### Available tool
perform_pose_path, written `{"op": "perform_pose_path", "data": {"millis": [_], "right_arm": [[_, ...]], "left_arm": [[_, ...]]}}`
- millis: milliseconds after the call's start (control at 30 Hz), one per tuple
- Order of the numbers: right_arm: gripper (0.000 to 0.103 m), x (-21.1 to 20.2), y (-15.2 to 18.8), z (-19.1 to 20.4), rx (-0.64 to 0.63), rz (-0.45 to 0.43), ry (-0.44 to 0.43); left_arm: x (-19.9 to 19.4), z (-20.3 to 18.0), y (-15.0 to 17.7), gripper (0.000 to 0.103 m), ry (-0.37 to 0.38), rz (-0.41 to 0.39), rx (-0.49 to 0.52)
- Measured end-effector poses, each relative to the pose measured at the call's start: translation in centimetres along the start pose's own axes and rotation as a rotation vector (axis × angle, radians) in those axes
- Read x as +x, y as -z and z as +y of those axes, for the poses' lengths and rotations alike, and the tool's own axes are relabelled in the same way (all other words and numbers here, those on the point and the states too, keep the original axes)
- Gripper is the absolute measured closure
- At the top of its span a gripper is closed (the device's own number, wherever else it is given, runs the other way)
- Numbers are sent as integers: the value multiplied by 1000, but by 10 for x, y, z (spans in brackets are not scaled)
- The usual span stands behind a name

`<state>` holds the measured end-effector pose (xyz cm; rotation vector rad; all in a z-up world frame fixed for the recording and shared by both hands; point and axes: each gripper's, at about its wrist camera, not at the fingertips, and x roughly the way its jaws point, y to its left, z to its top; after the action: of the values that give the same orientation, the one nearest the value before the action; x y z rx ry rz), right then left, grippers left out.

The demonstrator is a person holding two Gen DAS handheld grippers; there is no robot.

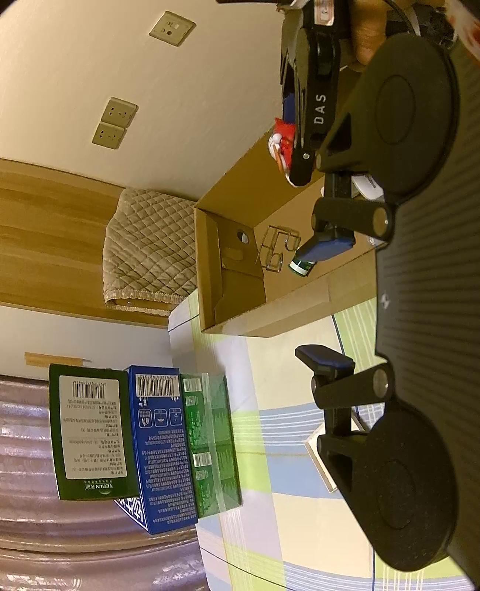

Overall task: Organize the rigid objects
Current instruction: 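Lower the pill bottle and red figurine into the box and open both tools, then withdraw both tools from the box toward the white plug and tray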

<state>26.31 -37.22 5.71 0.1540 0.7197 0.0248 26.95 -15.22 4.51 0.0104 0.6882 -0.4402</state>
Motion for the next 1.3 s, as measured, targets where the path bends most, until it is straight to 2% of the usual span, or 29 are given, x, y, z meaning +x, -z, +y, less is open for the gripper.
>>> {"op": "perform_pose_path", "data": {"millis": [433,667,900,1300], "right_arm": [[38,25,-3,8,6,53,-21],[37,33,-8,8,36,37,-41],[34,10,-9,2,61,-30,-16],[32,-54,18,17,127,-50,-33]], "left_arm": [[-1,14,8,59,-12,8,-32],[-8,22,8,59,-27,0,-43],[-21,33,12,59,-45,-13,-76],[-66,36,31,55,-67,-36,-107]]}}
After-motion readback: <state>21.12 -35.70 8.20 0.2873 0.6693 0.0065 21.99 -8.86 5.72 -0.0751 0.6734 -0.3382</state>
